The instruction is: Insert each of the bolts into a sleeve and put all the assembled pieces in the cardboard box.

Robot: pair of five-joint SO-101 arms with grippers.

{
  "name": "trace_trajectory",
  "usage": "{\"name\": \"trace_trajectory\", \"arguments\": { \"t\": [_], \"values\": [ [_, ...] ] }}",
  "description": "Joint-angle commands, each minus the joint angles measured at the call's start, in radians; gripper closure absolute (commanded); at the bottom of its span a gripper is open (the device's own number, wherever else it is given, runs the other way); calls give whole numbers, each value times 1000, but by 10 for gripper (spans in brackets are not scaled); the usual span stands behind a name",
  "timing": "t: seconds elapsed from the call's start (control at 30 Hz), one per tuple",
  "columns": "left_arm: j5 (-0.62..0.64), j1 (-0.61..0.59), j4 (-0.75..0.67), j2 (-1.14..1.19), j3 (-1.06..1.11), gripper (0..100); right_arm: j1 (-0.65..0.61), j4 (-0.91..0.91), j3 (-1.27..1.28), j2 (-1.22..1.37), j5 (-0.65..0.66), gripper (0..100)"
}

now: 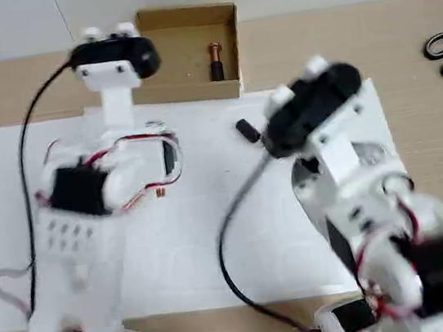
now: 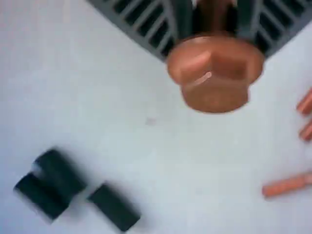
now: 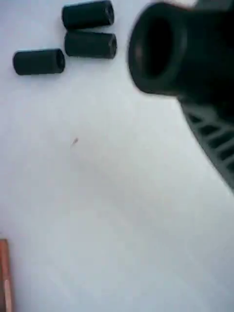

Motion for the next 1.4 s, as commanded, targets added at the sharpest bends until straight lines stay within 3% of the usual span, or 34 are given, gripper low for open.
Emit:
{"name": "trace_trajectory", "arguments": {
  "t": [0.0, 0.2, 0.33, 0.43, 0.6, 0.73, 0.9, 1.1, 1.37],
  "values": [
    [8, 9, -127, -158, 90, 994, 8, -61, 109, -177, -124, 993],
    [95, 15, -427, -321, 395, 994, 5, -298, 499, -449, -167, 995],
    [167, 81, -660, -396, 581, 994, 4, -444, 764, -522, -172, 995],
    [167, 115, -749, -454, 668, 994, -13, -550, 918, -558, -173, 995],
    [176, 126, -763, -479, 673, 994, -104, -676, 1077, -645, -173, 995],
    [259, 146, -761, -477, 674, 994, -171, -754, 1198, -737, -176, 995],
    [270, 215, -760, -476, 676, 994, -206, -796, 1323, -835, -272, 995],
    [267, 308, -760, -473, 677, 994, -222, -792, 1343, -848, -276, 995],
    [262, 315, -850, -473, 757, 994, -283, -791, 1339, -848, -276, 995]
  ]
}}
